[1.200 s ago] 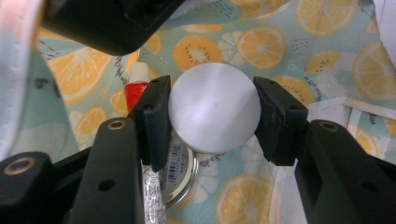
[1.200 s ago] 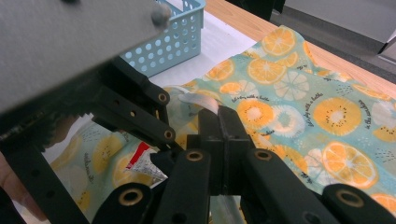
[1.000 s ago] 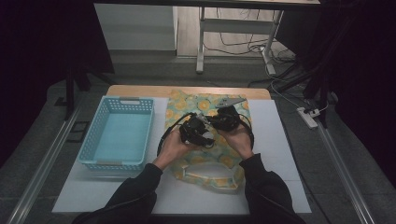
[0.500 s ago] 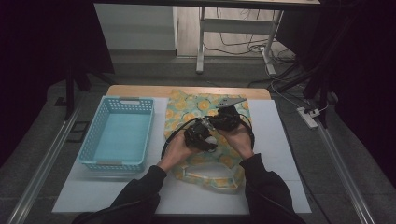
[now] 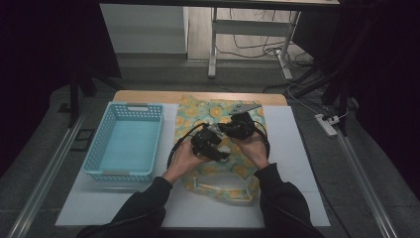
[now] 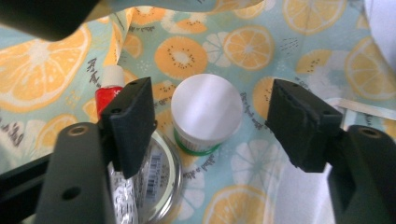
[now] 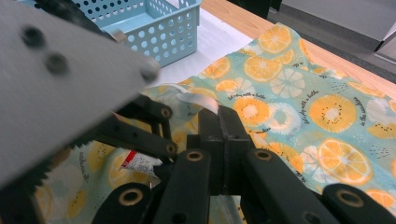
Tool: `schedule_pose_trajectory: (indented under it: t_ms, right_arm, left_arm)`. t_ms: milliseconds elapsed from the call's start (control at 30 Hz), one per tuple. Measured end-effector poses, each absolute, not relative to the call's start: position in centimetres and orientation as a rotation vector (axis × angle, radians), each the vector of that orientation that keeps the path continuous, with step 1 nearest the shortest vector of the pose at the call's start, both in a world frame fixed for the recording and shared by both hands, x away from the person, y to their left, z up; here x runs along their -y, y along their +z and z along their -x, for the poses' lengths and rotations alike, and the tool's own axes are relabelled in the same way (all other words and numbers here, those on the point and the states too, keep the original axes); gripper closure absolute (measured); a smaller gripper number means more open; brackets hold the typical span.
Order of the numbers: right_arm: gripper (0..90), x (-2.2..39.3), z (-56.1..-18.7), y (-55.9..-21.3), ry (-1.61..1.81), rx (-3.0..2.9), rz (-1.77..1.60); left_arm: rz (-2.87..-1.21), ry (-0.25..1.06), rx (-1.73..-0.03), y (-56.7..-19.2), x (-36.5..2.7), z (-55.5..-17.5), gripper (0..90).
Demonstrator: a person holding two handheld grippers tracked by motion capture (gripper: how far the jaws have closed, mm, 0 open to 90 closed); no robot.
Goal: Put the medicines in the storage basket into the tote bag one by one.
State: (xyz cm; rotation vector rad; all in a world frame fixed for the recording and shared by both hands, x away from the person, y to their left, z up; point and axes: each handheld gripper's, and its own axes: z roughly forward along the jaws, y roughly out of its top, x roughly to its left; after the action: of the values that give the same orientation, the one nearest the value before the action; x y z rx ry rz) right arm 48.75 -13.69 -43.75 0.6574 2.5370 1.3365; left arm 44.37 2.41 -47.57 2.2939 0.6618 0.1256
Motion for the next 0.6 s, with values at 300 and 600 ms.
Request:
schedule_pose_trajectory:
  t_ms: [300,600]
  right_arm:
    - [90.0,13.6,-48.7,-43.7,1.336,-2.538,-0.656]
    - [90.0,13.6,-48.6,-43.7,1.335,-2.542,-0.650]
  left_arm:
    - [-2.242,0.102,-0.672,-46.8,-4.0,-43.0,18.6]
    - [-2.205,0.102,-0.697,-46.7,-5.4,-41.7,9.0]
